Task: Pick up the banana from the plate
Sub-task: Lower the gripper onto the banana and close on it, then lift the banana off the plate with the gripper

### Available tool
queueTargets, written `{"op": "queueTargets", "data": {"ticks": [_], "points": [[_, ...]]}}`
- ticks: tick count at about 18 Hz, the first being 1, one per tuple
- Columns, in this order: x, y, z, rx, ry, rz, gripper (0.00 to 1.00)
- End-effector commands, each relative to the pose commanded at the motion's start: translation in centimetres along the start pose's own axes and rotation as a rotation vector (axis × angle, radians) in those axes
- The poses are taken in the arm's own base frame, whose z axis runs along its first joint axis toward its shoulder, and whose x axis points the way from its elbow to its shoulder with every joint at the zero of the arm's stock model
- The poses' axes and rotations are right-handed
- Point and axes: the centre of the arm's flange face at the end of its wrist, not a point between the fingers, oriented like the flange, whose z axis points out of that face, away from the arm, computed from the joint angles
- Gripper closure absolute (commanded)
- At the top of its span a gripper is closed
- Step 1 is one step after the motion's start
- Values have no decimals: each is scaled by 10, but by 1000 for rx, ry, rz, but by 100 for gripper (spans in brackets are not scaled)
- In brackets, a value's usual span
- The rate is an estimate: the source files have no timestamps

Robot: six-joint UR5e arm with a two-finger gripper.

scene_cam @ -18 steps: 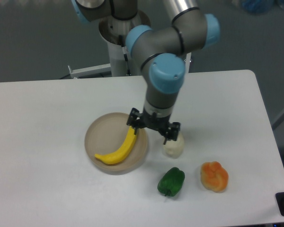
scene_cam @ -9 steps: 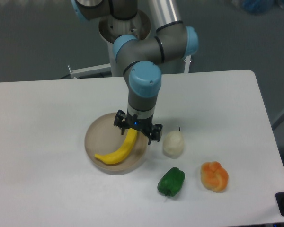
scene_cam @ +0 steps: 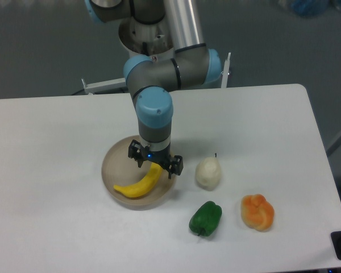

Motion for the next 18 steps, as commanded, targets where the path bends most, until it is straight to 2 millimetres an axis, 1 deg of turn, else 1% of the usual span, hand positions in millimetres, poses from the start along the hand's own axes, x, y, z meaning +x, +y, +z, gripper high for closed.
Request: {"op": "queueTargets", "data": {"ticks": [4,9,10,11,12,14,16,17,18], "points": [[2,2,4,5,-4,6,0],[8,-1,16,-22,-10,35,0],[8,-2,17,-25,-12,37,2],[9,-1,18,-27,-11,38,6],[9,-2,17,-25,-12,38,13],[8,-2,17,-24,-13,38,40],[8,-3,15,-20,-12,40,57],[8,-2,14,-20,-12,41,62],[8,-2,14,-20,-12,40,64]]}}
